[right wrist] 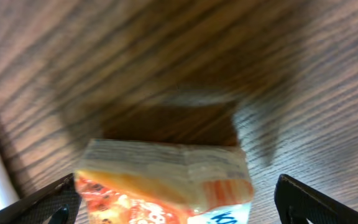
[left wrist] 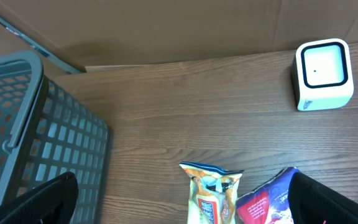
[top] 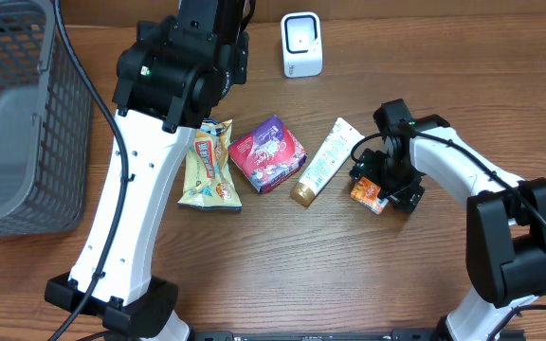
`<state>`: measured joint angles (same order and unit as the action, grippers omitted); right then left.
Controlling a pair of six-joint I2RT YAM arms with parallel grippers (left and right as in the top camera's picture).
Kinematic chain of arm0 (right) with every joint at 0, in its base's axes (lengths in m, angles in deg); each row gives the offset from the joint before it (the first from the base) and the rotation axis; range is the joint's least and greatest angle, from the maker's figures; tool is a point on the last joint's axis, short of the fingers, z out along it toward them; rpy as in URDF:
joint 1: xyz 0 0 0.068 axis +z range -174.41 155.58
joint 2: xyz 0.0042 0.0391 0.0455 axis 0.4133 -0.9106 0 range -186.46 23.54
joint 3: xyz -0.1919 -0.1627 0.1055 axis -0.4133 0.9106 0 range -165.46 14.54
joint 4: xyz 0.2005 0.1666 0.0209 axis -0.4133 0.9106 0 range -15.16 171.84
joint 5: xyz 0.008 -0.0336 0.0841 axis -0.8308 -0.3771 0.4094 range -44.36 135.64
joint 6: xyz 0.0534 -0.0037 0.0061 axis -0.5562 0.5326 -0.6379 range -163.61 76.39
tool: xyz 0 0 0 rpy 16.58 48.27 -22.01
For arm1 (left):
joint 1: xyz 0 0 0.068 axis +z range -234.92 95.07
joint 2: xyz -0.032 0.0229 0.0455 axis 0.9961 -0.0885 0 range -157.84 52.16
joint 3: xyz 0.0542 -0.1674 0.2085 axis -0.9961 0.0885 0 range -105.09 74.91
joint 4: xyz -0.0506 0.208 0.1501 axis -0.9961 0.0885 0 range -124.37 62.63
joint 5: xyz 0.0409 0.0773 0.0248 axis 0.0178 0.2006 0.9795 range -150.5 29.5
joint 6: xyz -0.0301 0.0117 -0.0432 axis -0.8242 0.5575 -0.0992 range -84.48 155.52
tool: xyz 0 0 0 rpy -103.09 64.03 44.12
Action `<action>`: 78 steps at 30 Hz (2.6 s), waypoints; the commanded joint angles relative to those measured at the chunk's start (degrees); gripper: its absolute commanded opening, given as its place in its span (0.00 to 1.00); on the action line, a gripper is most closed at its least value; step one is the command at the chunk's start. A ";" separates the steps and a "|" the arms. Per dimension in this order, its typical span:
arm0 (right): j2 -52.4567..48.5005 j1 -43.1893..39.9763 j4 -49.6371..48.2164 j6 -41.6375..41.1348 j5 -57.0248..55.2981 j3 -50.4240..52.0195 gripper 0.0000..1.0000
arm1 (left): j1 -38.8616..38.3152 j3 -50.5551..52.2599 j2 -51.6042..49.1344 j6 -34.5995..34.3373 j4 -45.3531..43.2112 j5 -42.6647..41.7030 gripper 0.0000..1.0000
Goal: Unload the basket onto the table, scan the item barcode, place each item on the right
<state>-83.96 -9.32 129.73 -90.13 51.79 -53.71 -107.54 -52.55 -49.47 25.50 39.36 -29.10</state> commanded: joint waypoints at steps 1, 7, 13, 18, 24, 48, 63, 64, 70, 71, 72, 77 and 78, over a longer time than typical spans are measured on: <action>-0.02 -0.15 -0.48 -0.09 -1.79 1.38 1.00 | 0.20 -0.68 1.03 1.05 -0.07 1.22 1.00; -0.02 -0.15 -2.99 0.09 -1.77 4.15 0.88 | 0.20 -0.66 1.03 1.03 -0.07 1.20 1.00; -0.02 -0.15 -3.87 2.27 -1.62 4.70 0.81 | 0.20 -0.66 1.03 1.03 -0.07 1.20 1.00; -0.02 -0.15 -3.80 3.34 -1.60 4.70 0.81 | 0.20 -0.66 1.03 1.03 -0.07 1.18 1.00; 0.00 -0.17 -3.56 3.30 2.32 4.26 0.80 | 0.20 -0.66 1.03 1.03 -0.07 1.18 0.99; 0.02 -6.71 8.59 8.39 34.29 0.17 0.80 | 0.20 -0.61 1.03 -0.74 3.02 0.59 1.00; 0.02 -8.41 9.88 10.99 22.16 0.11 1.00 | 0.20 -0.61 1.03 -4.33 6.29 0.52 1.00; 0.02 -8.41 10.60 11.02 19.19 -0.07 1.00 | 0.20 -0.61 1.03 -4.35 6.43 0.52 1.00; 0.02 -8.41 11.80 10.75 14.43 -0.68 1.00 | 0.20 -0.61 1.03 -4.35 6.69 0.48 1.00; 0.02 -8.41 12.09 10.47 14.47 -0.68 1.00 | 0.20 -0.61 1.03 -4.35 6.73 0.31 1.00; 0.02 -8.41 12.41 10.34 14.45 -0.70 1.00 | 0.20 -0.61 1.03 -4.37 6.86 0.07 1.00; 0.02 -8.41 12.22 14.34 8.76 -2.58 1.00 | 0.20 -0.61 1.03 -4.35 7.26 0.07 1.00; 0.02 -8.41 12.33 16.50 8.26 -3.54 1.00 | 0.20 -0.61 1.03 -4.35 7.26 0.07 1.00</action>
<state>-83.85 -17.32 142.34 -78.52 65.30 -53.51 -107.54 -52.55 -49.47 22.16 46.66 -28.77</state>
